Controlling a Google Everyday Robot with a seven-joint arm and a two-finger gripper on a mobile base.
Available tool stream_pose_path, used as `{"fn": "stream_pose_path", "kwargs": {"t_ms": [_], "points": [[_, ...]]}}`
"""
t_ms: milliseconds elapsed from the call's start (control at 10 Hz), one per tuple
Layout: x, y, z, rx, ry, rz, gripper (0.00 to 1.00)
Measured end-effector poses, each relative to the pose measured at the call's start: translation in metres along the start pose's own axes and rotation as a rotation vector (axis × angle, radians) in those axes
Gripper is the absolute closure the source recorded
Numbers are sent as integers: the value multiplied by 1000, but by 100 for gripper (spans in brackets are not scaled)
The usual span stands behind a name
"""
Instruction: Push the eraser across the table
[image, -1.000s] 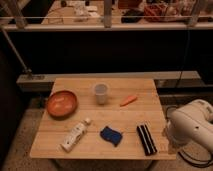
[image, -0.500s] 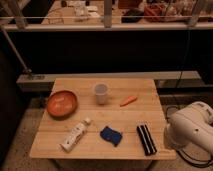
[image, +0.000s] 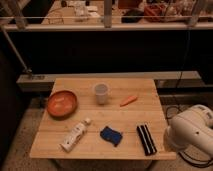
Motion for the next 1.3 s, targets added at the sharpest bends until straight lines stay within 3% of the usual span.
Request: {"fn": "stream_pose_path", "kwargs": {"t_ms": [1300], "points": [[-14, -5, 18, -4, -18, -37, 92]]}}
